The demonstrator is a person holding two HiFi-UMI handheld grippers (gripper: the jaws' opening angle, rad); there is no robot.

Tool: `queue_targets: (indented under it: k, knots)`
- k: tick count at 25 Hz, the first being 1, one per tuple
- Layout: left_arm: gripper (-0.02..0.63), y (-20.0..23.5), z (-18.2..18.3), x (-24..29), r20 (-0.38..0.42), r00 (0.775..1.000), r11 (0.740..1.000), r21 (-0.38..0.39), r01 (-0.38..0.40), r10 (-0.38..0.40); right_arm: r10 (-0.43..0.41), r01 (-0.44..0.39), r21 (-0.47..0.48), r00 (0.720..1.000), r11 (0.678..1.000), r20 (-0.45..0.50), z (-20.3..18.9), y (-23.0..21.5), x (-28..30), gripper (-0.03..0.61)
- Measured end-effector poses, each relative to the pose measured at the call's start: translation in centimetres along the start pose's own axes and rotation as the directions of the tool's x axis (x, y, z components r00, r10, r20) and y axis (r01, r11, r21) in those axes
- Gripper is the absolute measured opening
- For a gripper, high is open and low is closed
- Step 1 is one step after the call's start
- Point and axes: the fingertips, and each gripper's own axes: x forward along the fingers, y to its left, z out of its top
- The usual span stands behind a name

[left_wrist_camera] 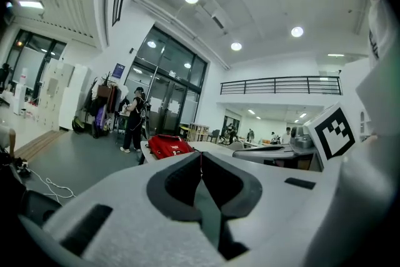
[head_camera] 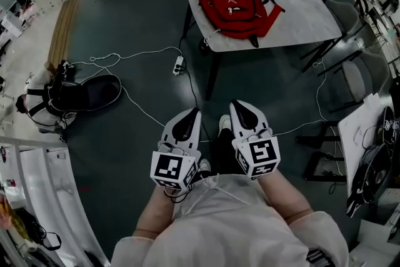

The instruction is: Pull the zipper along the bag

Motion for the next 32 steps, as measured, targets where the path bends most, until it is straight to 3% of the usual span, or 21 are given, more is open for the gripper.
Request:
queue_targets:
  k: [9, 17, 23, 32]
  knots:
    - [0.020, 6.1, 0.3, 8.6, -0.050, 0.998, 0.999, 0.004, -0.043, 0.043, 0.036, -0.035, 0.035, 0.999, 0.999, -0.021, 0.7, -5.2, 9.9, 0.026]
    - [0.020, 11.4, -0.2, 23.1, -0.166, 0.986, 0.999, 0.019, -0.026, 0.029, 0.057, -0.050, 0.076, 0.995, 0.996, -0.082, 0.7, -14.3, 21.0, 0.026]
    - [0.020, 12.8, -1.4, 33.1, -0.266, 0.962, 0.996, 0.051, 0.076, -0.060, 0.126, -0.109, 0.111, 0.979, 0.988, -0.159, -0.9, -19.7, 27.8, 0.026]
    - [0.020, 17.3, -7.9, 39.4, -0.403, 0.914, 0.999, -0.028, 0.047, -0.054, 0.109, -0.045, 0.176, 0.921, 0.983, -0.374, -7.7, -24.1, 34.1, 0.026]
